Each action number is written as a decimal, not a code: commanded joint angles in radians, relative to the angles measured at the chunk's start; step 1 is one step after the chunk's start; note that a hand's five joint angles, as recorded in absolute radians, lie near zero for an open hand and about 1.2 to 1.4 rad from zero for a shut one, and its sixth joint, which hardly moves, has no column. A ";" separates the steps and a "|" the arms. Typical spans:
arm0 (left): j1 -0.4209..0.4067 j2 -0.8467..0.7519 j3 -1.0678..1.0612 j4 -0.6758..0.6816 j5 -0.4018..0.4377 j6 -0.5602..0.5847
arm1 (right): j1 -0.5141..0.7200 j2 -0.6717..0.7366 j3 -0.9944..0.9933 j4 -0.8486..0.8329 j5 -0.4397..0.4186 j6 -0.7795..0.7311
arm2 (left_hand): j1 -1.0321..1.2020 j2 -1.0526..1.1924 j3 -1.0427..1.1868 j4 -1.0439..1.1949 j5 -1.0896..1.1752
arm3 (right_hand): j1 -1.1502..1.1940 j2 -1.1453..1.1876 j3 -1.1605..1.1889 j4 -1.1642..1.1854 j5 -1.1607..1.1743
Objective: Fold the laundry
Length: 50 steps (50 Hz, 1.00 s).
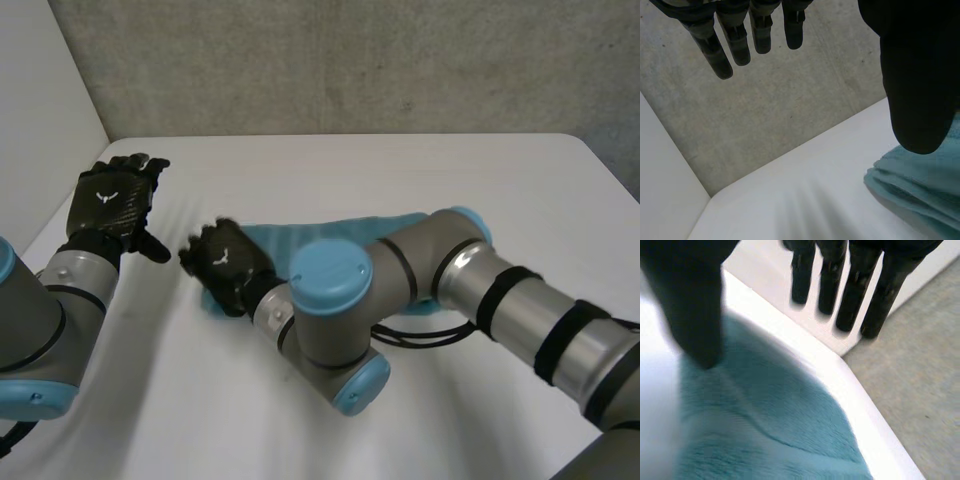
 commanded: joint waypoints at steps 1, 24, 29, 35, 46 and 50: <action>-0.016 0.000 0.011 0.000 0.005 -0.002 | -0.096 -0.236 0.151 0.040 0.145 0.067 | 0.002 0.002 -0.010 -0.001 -0.016 | -0.125 -0.226 -0.258 -0.261 -0.263; -0.168 -0.282 0.431 -0.362 0.022 -0.002 | -0.538 -0.525 0.779 0.042 0.001 0.371 | 0.025 0.025 0.014 0.022 0.008 | 0.181 0.080 0.049 0.045 0.043; -0.168 -0.295 0.436 -0.370 0.005 -0.002 | -0.564 -0.518 0.842 -0.078 0.000 0.373 | 0.022 0.022 0.011 0.019 0.005 | 0.410 0.309 0.278 0.274 0.272; -0.168 -0.292 0.422 -0.362 -0.022 -0.002 | -0.584 -0.447 0.859 -0.161 0.006 0.360 | 0.022 0.022 0.011 0.019 0.005 | 0.881 0.780 0.749 0.745 0.743; -0.168 -0.247 0.363 -0.299 -0.031 -0.002 | -0.707 -0.449 0.867 -0.115 0.004 0.308 | 0.022 0.022 0.011 0.019 0.005 | 1.097 0.995 0.964 0.961 0.959; -0.167 -0.223 0.345 -0.292 -0.030 0.002 | -0.747 -0.532 0.851 -0.041 0.011 0.235 | 0.019 0.019 0.008 0.016 0.002 | 1.097 0.995 0.964 0.961 0.959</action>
